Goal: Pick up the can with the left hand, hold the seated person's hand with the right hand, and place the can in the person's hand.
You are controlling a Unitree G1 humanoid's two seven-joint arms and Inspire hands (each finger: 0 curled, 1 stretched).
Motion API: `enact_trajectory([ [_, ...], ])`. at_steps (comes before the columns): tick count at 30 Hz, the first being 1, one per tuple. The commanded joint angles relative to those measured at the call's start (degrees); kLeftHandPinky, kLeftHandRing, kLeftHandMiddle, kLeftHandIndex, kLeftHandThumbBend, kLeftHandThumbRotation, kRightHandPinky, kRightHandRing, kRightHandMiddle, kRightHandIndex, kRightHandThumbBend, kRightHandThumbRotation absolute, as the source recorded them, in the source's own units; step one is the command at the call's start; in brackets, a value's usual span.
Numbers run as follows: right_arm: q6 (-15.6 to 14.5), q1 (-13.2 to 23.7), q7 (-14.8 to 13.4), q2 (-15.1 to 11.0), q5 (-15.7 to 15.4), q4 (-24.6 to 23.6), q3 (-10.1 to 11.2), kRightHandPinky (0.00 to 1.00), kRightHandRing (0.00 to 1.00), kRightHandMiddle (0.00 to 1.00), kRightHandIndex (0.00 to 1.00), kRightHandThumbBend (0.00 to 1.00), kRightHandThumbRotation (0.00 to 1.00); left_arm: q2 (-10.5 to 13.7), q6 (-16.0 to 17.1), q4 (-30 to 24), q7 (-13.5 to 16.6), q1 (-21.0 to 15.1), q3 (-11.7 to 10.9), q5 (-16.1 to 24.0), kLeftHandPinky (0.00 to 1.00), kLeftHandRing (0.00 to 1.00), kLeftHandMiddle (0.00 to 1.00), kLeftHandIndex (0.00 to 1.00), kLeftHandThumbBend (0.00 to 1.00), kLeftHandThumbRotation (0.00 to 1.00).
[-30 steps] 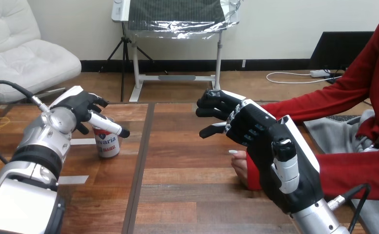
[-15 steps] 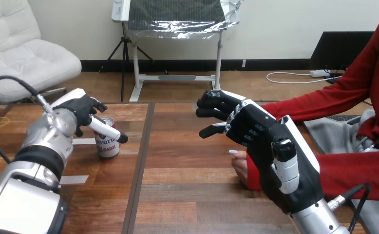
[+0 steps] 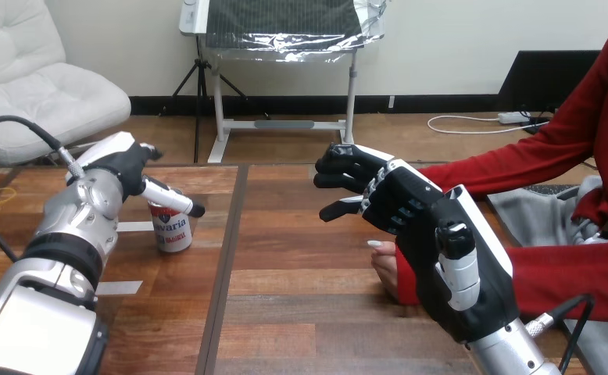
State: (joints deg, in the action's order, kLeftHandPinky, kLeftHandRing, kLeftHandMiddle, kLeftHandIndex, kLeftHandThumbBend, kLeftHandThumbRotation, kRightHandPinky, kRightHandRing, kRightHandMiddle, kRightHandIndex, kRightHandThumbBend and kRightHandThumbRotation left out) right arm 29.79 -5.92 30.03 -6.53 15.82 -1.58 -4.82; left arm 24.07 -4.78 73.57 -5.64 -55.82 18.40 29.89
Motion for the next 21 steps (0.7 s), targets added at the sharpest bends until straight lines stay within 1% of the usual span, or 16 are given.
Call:
enact_trajectory([
  [1,1.32,1.93,-0.36,0.93,0.74,-1.14,0.06,0.63,0.79,0.8,0.8,0.88,1.0,0.56,1.38,-1.59,1.67,-2.02,0.13,0.07,0.99,0.99,0.97,0.93,0.9,0.32],
  [12,1.48,2.03,-0.23,0.87,0.65,-0.82,0.08,0.63,0.79,0.8,0.8,0.88,1.0,0.17,0.82,-1.42,2.48,-1.8,-0.81,-1.12,1.0,0.99,0.97,0.93,0.9,0.33],
  [15,1.47,2.01,-0.25,0.88,0.67,-0.81,0.06,0.63,0.79,0.8,0.8,0.88,1.0,0.02,0.47,-1.36,2.36,-1.82,-1.14,-1.56,0.98,0.99,0.97,0.93,0.91,0.34],
  [16,1.54,2.02,-0.28,0.92,0.64,-0.79,0.06,0.63,0.79,0.8,0.8,0.88,1.0,-0.04,0.23,-1.31,2.21,-1.87,-1.25,-1.74,0.95,0.99,0.97,0.93,0.91,0.34],
  [21,1.73,2.13,-0.21,1.02,0.75,-0.56,0.07,0.63,0.79,0.8,0.8,0.87,1.0,-0.19,-0.19,-1.05,1.89,-1.96,-1.4,-2.05,0.9,0.99,0.98,0.93,0.91,0.35],
])
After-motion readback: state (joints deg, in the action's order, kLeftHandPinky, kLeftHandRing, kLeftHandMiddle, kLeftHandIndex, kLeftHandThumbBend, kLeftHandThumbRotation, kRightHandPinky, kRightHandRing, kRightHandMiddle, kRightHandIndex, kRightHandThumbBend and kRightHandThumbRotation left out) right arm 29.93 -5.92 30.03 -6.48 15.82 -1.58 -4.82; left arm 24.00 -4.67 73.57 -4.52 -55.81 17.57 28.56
